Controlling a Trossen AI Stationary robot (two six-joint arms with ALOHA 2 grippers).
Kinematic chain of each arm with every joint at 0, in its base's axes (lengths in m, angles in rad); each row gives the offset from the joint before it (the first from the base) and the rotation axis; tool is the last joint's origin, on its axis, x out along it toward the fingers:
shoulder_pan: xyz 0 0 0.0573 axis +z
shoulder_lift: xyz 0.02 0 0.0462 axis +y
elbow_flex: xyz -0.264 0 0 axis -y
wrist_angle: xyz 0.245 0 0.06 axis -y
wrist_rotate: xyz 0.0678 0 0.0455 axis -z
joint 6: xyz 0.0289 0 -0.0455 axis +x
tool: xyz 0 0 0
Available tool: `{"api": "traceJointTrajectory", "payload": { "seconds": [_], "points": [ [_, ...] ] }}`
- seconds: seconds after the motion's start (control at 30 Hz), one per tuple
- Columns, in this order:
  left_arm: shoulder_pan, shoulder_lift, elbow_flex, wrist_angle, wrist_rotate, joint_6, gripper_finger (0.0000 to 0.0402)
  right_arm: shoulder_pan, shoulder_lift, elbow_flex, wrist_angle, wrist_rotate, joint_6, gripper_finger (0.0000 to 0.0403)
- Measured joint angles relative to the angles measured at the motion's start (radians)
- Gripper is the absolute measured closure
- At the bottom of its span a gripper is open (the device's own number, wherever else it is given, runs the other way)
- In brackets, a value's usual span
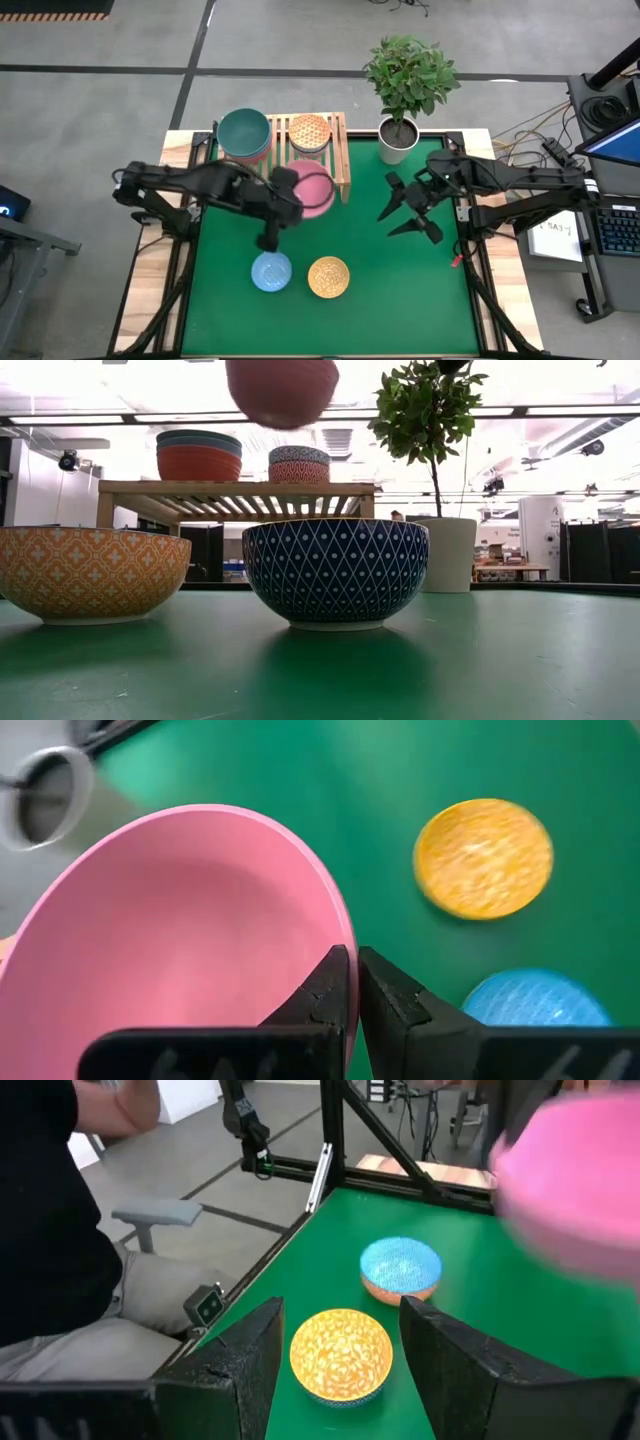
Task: Place and stack bowls onto a shelf
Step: Stack the pink bowl in the green bowl on the shelf
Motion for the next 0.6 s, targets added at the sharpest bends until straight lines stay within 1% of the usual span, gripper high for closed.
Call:
{"api": "traceJointTrajectory", "payload": {
  "seconds": [0.1,0.2,0.3,0.4,0.5,0.6],
  "points": [
    [0.001,-0.001,0.117,-0.118,-0.038,-0.009,0.0401,0.0,0.018,-0.001,-0.002,0.0,-0.003,0.0213],
    [0.001,-0.009,0.221,-0.183,-0.057,-0.023,0.0401,0.0,0.047,-0.001,-0.003,0.0,-0.012,0.0213],
    [0.002,-0.025,0.278,-0.257,-0.149,-0.033,0.0401,0.0,0.075,-0.001,-0.003,0.001,-0.028,0.0213],
    [0.018,-0.056,0.288,-0.322,-0.247,-0.069,0.0401,0.0,0.102,-0.001,-0.002,0.001,-0.042,0.0213],
    [0.053,-0.117,0.254,-0.315,-0.268,-0.096,0.0401,0.0,0.127,-0.001,-0.003,0.001,-0.043,0.0213],
    [0.109,-0.189,0.184,-0.317,-0.313,-0.144,0.0401,0.0,0.142,-0.001,-0.002,0.0,-0.043,0.0213]
  ]
}}
